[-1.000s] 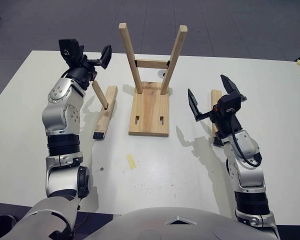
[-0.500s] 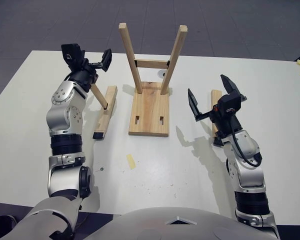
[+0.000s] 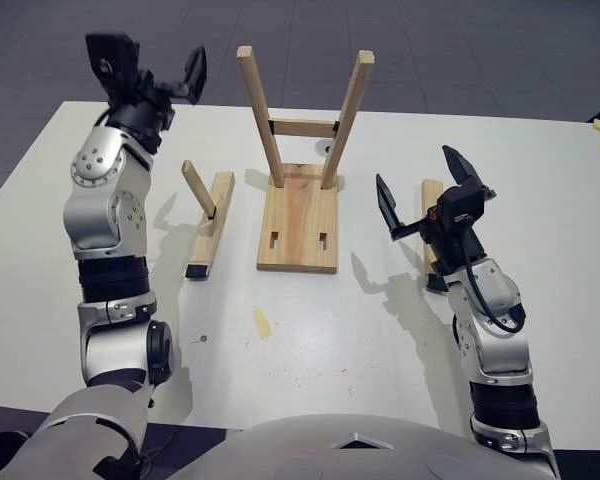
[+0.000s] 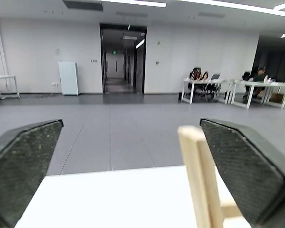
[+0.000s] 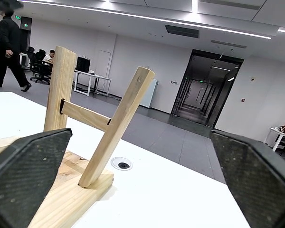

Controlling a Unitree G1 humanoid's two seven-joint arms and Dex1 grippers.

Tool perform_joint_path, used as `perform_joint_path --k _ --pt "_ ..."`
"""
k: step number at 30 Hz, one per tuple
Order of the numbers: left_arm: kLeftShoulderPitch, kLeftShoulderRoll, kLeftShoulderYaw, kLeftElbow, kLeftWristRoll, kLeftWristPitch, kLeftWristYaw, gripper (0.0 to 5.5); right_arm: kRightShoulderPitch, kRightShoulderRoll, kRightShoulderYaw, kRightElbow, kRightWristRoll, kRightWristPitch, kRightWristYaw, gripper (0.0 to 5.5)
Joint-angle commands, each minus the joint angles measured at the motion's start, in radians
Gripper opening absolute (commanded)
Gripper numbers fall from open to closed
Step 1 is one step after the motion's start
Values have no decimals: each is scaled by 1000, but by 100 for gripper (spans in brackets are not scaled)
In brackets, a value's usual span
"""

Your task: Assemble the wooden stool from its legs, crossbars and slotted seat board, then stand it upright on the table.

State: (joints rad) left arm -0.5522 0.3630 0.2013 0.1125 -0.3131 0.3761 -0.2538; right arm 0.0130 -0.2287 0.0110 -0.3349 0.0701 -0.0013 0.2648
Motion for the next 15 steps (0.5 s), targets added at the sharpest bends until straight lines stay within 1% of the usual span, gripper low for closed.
perform_joint_path --k 1,5,12,15 --pt "66 -8 -44 87 56 36 9 536 -6 -4 -13 -22 14 22 1 540" --pt "82 -7 -58 109 74 34 5 536 -18 -10 -25 -20 18 27 3 540" --pt "56 -4 -18 82 52 32 15 536 -22 -5 -18 -11 16 26 4 540" --pt "2 10 0 51 45 46 25 536 -9 0 -15 -15 11 21 -1 540"
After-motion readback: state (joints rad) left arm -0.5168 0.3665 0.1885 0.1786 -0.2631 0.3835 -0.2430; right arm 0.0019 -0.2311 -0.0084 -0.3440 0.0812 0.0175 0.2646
